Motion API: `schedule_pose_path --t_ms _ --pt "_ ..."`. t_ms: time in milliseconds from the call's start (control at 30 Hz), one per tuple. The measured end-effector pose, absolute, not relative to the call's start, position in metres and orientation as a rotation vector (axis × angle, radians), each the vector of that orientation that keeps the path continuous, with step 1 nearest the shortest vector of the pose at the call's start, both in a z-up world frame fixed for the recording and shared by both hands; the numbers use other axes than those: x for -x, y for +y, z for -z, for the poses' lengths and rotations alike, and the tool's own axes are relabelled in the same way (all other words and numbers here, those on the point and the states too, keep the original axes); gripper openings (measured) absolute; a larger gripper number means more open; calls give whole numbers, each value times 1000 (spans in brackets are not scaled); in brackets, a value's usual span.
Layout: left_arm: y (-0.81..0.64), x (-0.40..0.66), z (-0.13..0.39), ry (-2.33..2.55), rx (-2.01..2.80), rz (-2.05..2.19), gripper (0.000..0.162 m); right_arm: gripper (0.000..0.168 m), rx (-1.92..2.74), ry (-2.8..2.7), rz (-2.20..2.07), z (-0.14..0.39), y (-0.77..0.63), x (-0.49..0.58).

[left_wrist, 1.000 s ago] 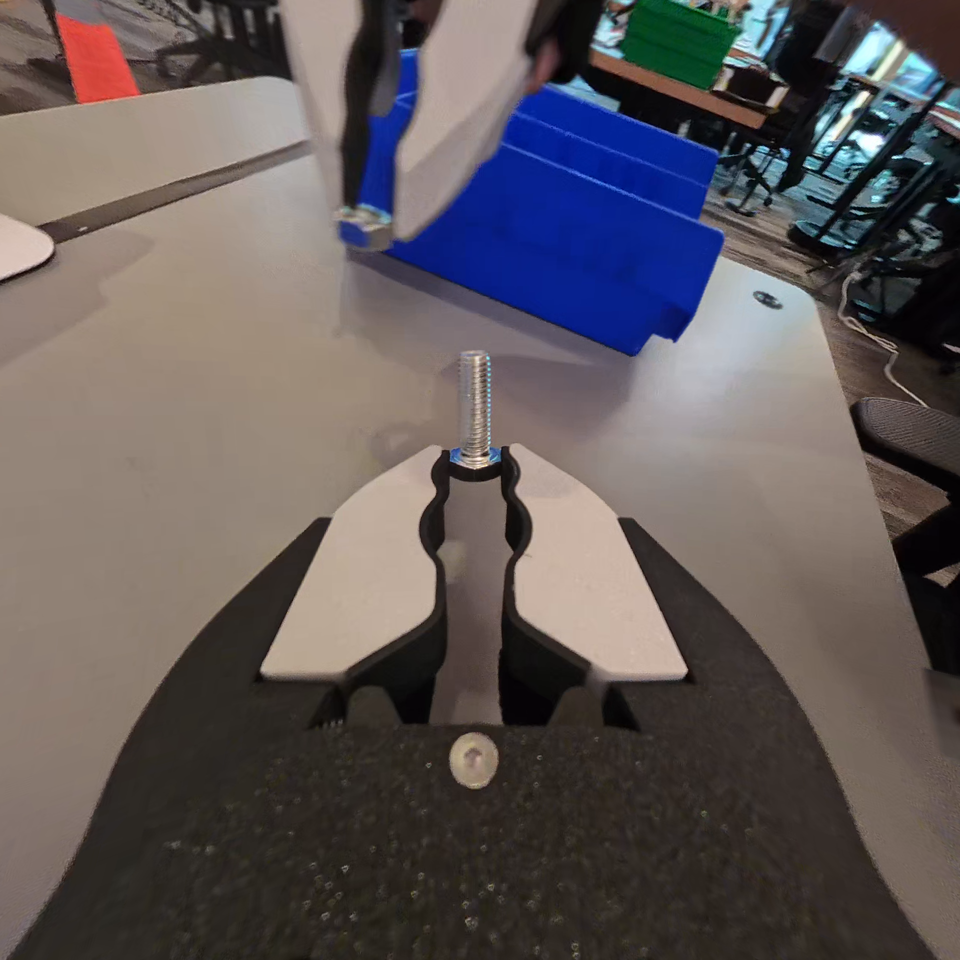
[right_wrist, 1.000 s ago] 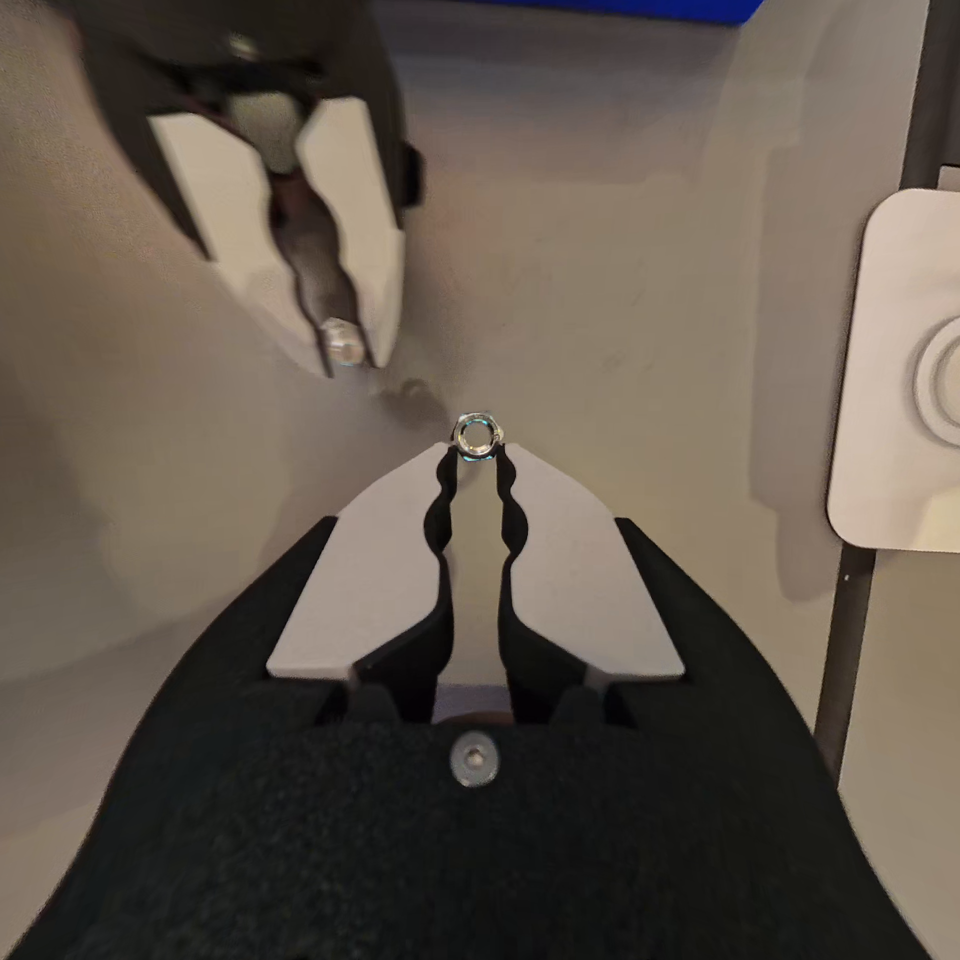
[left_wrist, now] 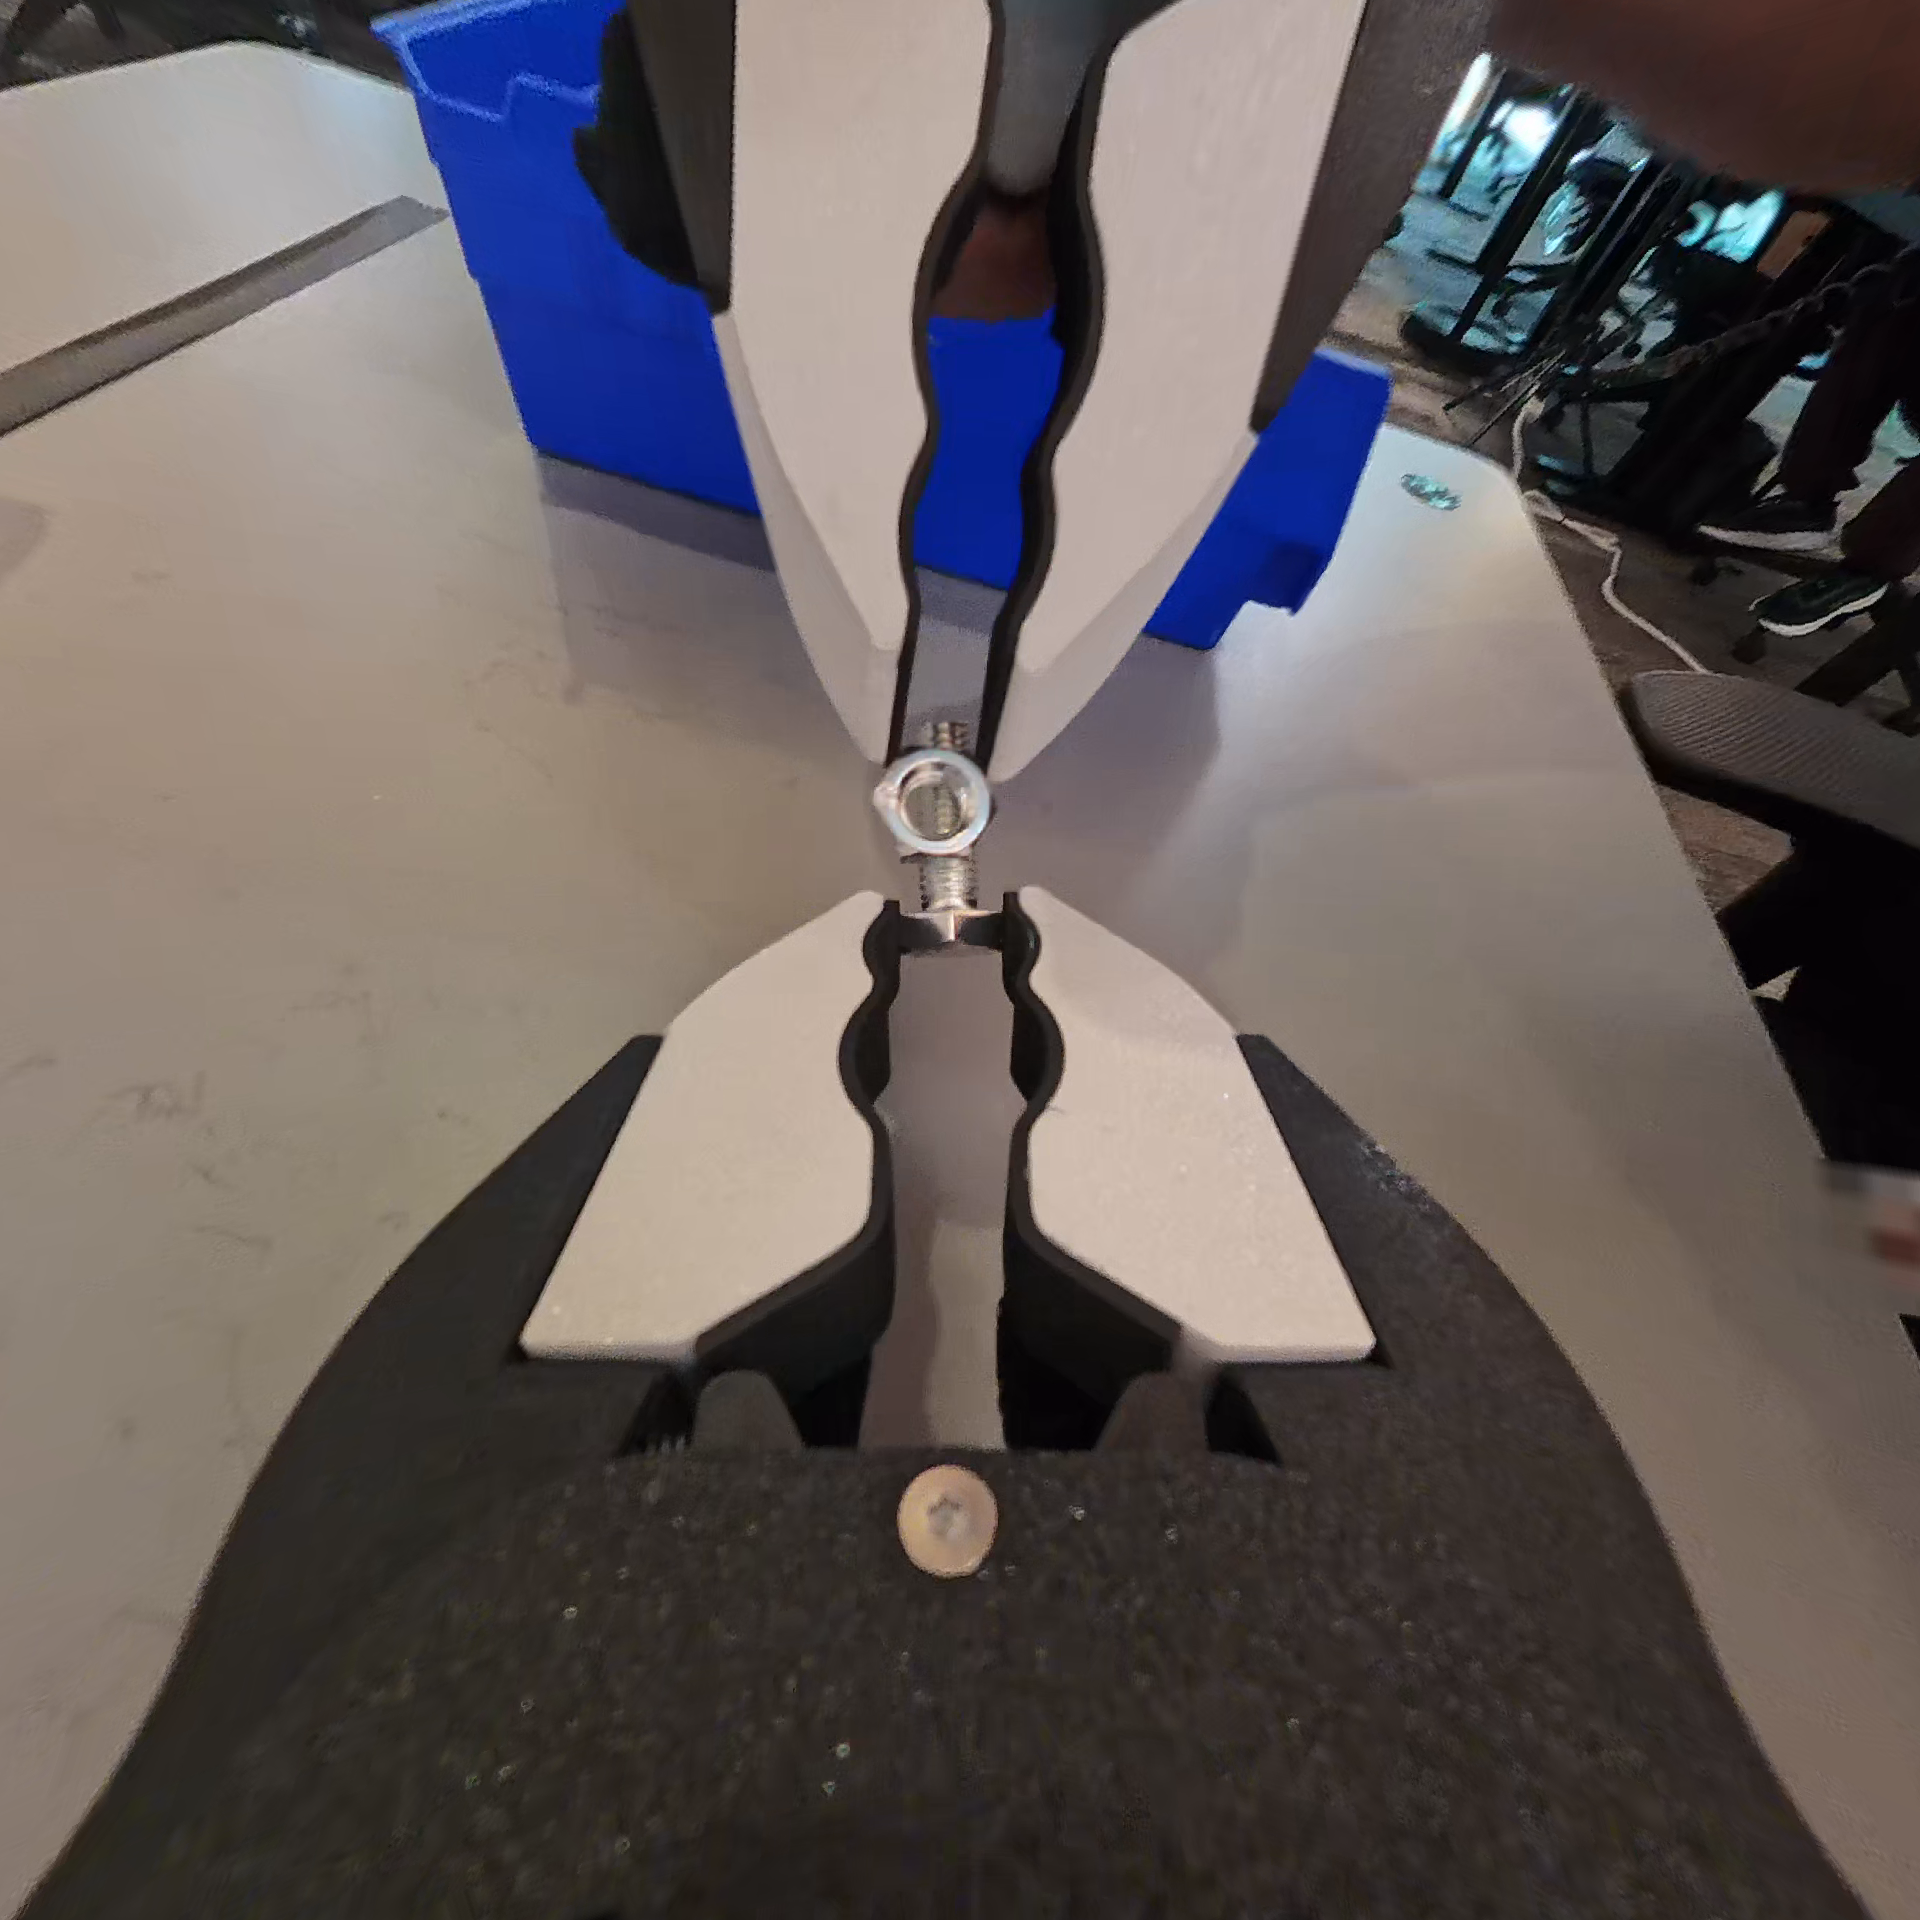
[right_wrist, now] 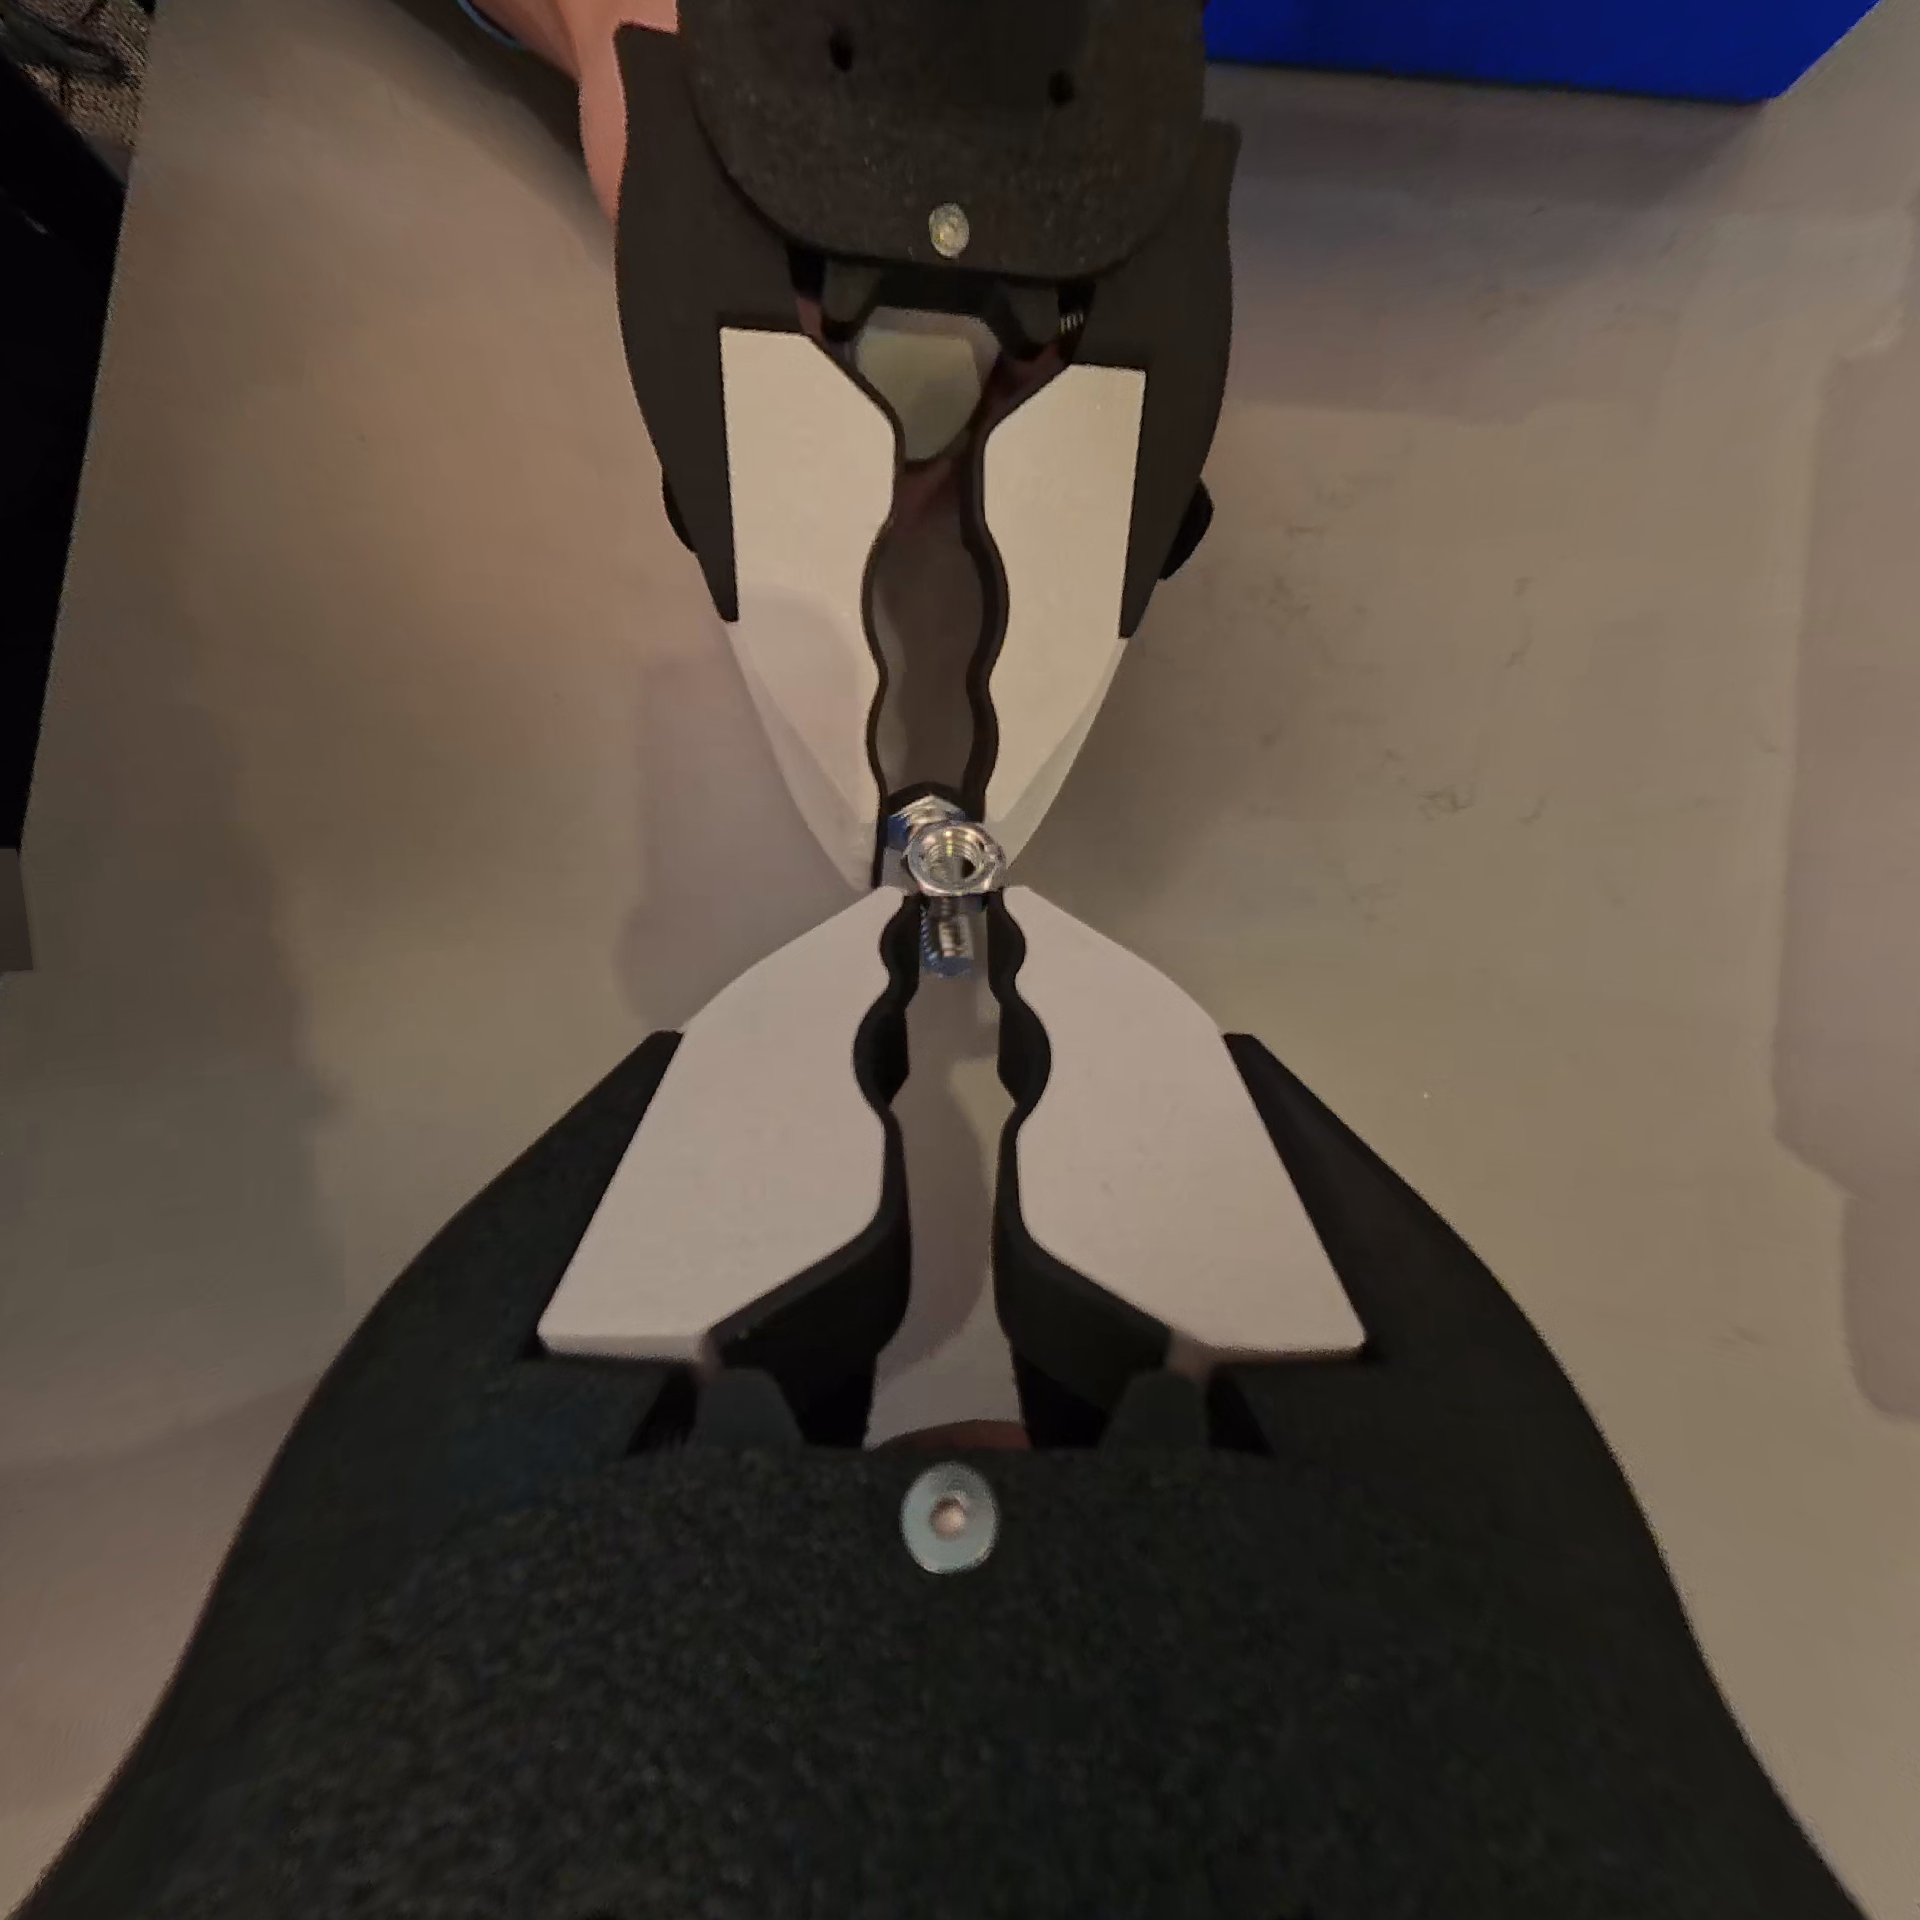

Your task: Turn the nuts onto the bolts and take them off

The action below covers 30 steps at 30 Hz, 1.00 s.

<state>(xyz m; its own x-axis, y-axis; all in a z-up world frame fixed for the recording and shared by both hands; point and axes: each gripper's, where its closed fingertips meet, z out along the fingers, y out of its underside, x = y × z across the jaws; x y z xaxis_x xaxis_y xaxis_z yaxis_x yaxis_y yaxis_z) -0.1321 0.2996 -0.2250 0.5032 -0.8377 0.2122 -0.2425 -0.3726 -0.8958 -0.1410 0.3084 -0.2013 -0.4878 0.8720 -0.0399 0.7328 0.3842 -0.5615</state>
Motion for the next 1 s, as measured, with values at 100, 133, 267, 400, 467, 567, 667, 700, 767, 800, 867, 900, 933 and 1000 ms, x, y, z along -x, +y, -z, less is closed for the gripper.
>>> schedule_pose_path --t_ms 100,133,267,400,467,567,667,700,767,800,867,900,933,1000 --pt "301 136 234 911 1935 797 18 12 1438 -2374 -779 211 309 140" --pt "302 138 238 919 1956 764 18 12 1447 -2372 -792 214 308 140" --pt "298 140 249 988 2003 656 18 12 1471 -2368 -823 231 303 140" --pt "292 138 256 1015 2041 635 18 12 1487 -2369 -794 244 302 140" --pt "291 139 257 1018 2050 633 18 13 1489 -2369 -792 248 300 141" --pt "291 140 256 1019 2049 624 18 14 1487 -2363 -794 251 299 143" --pt "290 140 254 1018 2044 629 17 16 1490 -2363 -809 251 298 145" --pt "290 141 254 1022 2043 626 18 16 1489 -2365 -814 251 297 145" --pt "290 141 254 1028 2038 614 17 15 1480 -2363 -815 251 297 146" --pt "289 141 254 1030 2039 617 18 15 1479 -2364 -818 250 296 146" --pt "289 142 254 1030 2040 616 17 14 1479 -2356 -828 249 296 146" --pt "289 142 255 1033 2041 612 18 14 1476 -2350 -837 248 296 146" --pt "289 143 255 1036 2042 605 17 13 1475 -2341 -847 246 296 146" --pt "289 144 256 1039 2047 591 18 12 1483 -2322 -862 244 297 147"
